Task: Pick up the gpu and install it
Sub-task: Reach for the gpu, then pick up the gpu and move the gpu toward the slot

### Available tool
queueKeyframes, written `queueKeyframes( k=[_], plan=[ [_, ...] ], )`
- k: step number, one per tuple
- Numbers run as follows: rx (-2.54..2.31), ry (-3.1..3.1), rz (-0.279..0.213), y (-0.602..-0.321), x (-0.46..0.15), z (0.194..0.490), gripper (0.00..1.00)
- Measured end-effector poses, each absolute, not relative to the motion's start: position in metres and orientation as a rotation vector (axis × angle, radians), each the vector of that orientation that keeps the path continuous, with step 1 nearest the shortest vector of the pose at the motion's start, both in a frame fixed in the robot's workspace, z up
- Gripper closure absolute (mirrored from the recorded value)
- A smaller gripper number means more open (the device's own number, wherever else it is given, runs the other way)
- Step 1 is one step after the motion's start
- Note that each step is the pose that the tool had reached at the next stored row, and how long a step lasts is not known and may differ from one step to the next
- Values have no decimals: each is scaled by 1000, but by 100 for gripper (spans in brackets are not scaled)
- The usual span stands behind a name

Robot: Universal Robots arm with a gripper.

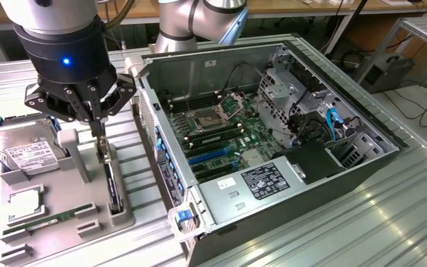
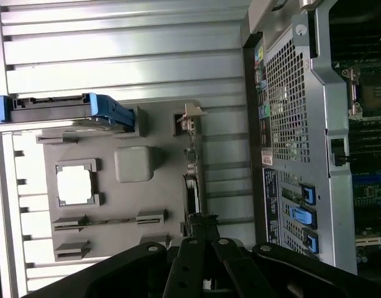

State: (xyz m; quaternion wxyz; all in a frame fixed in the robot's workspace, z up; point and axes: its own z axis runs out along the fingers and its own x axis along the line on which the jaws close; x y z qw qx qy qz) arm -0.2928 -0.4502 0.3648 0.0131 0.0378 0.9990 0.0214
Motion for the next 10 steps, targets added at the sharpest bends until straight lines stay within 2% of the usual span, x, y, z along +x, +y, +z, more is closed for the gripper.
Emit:
queueKeyframes(
  k=[10],
  plan=[
    [118,3112,66,-450,-293,365,89]
  ],
)
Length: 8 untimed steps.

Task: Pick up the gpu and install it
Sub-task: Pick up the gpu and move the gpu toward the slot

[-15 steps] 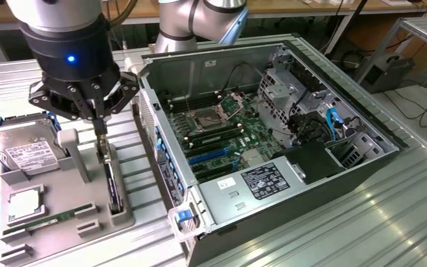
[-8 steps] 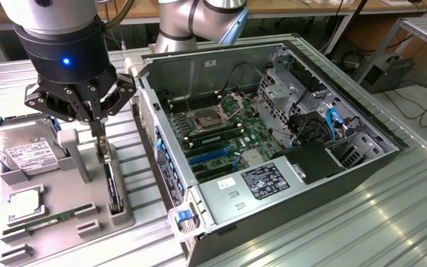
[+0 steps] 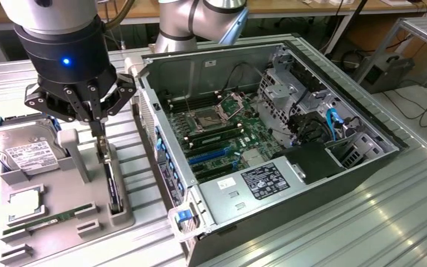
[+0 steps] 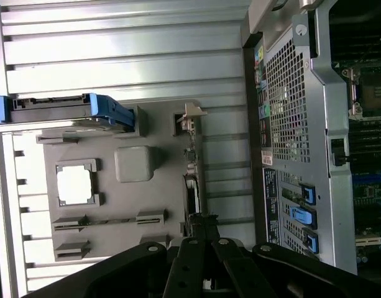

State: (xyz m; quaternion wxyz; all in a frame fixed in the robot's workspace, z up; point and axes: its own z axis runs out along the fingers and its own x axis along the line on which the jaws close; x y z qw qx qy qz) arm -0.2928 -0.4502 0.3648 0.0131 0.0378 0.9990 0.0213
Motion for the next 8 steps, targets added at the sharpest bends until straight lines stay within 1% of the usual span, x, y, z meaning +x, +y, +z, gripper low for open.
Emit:
queueKeyframes(
  k=[8],
  plan=[
    [118,3112,67,-450,-293,365,89]
  ],
)
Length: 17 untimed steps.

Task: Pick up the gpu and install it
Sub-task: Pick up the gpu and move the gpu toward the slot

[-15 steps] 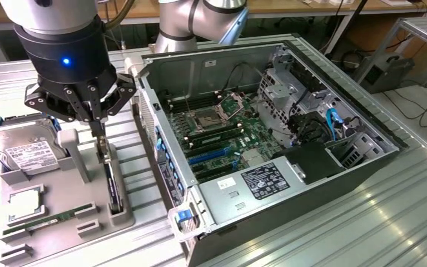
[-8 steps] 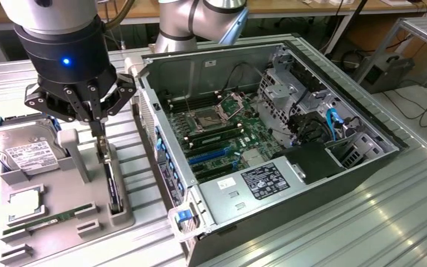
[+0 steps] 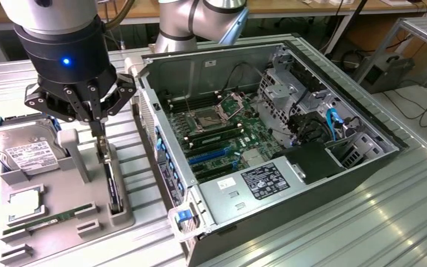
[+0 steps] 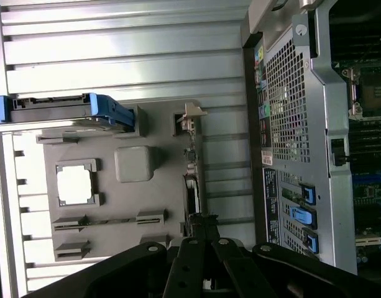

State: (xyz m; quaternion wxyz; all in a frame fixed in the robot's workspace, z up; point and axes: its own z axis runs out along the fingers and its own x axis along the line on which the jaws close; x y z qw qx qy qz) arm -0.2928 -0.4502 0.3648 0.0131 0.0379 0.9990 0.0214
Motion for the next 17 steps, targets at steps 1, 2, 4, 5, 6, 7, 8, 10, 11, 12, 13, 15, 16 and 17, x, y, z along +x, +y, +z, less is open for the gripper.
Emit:
queueKeyframes(
  k=[1,2,4,5,6,7,8,10,11,12,13,15,16,17],
  plan=[
    [118,3112,67,-450,-293,365,89],
    [118,3112,67,-450,-293,365,83],
    [118,3112,66,-450,-293,365,70],
    [118,3112,66,-450,-293,365,70],
    [118,3112,67,-450,-293,365,70],
    [118,3112,67,-450,-293,365,64],
    [118,3113,66,-450,-293,365,64],
    [118,3112,67,-450,-293,365,64],
    [118,3112,66,-450,-293,365,64],
    [118,3112,66,-450,-293,365,64],
    [118,3112,67,-450,-293,365,64],
    [118,3113,67,-450,-293,365,64],
    [118,3112,67,-450,-293,365,64],
    [118,3112,66,-450,-293,364,64]
  ],
)
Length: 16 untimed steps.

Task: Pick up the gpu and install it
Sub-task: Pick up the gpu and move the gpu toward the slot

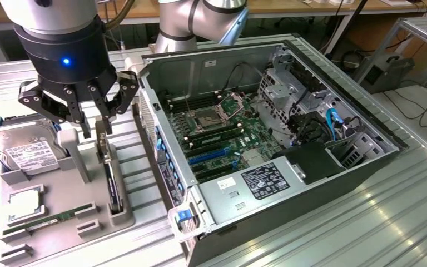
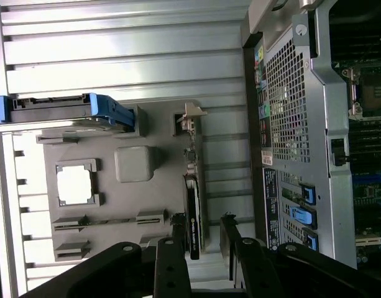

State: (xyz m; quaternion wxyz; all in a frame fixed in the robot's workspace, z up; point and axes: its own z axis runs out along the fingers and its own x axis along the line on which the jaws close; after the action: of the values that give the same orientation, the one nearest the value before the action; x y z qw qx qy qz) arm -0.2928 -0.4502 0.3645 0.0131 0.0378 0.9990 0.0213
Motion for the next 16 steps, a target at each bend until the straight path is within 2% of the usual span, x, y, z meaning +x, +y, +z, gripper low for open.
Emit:
queueKeyframes(
  k=[16],
  plan=[
    [116,3113,66,-458,-295,326,64]
  ],
)
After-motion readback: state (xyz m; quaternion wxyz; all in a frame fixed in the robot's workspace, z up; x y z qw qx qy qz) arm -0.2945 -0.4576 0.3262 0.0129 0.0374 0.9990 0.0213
